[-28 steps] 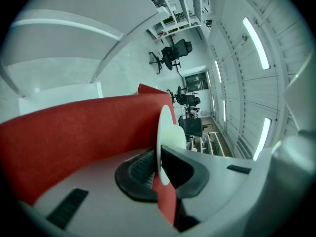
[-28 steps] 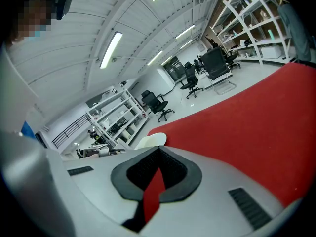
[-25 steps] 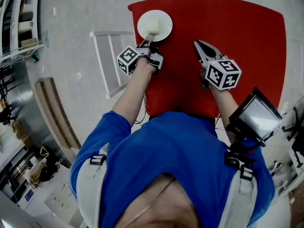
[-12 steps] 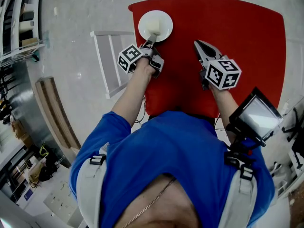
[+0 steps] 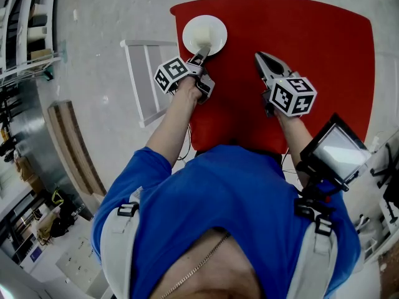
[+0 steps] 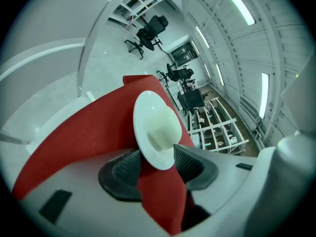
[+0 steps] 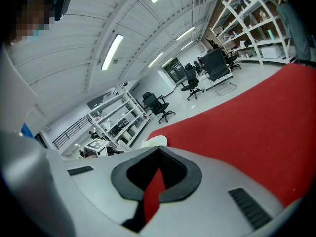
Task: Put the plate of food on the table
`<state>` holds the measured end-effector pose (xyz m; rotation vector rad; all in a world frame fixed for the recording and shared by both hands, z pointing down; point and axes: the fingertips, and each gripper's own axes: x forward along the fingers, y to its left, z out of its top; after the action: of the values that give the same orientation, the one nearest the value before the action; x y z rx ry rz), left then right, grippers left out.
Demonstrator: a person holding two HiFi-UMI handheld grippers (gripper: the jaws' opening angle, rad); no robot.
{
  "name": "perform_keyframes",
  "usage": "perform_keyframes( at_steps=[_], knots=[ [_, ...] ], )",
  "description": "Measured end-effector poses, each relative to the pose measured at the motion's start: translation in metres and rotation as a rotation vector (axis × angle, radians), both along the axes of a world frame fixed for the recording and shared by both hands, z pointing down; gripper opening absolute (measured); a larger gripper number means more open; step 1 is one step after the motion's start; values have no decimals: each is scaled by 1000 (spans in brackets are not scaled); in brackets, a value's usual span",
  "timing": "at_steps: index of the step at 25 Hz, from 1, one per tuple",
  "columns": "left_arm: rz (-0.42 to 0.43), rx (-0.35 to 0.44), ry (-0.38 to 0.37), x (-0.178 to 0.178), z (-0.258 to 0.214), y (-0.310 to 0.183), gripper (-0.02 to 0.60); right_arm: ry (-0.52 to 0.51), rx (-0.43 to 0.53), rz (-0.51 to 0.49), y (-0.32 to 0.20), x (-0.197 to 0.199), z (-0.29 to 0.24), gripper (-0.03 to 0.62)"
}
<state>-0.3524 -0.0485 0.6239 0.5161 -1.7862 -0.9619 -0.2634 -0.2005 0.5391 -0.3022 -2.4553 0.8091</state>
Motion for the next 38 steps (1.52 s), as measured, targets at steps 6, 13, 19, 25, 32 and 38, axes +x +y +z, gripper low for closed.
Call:
perform_keyframes(
  at_steps=[6,13,19,25,32,38],
  knots=[
    [229,-124,-71,10,0,-7,212,-11,-2,1,0,-3,-3,2],
    [429,-241,-146,21,2,-6,212,-15,-5,3,-1,-6,-4,2],
    [471,-275,-174,27,6,1,212,-19,-5,-2,0,-6,-3,2],
    [450,-276,-188,28,5,8,212,-28,-5,-14,2,-6,-2,2],
    [399,-276,-301,26,-15,13,210,-49,-11,-41,10,-8,-4,2],
    [406,-254,-438,51,-55,3,210,-66,-18,-69,14,12,-15,2]
  ],
)
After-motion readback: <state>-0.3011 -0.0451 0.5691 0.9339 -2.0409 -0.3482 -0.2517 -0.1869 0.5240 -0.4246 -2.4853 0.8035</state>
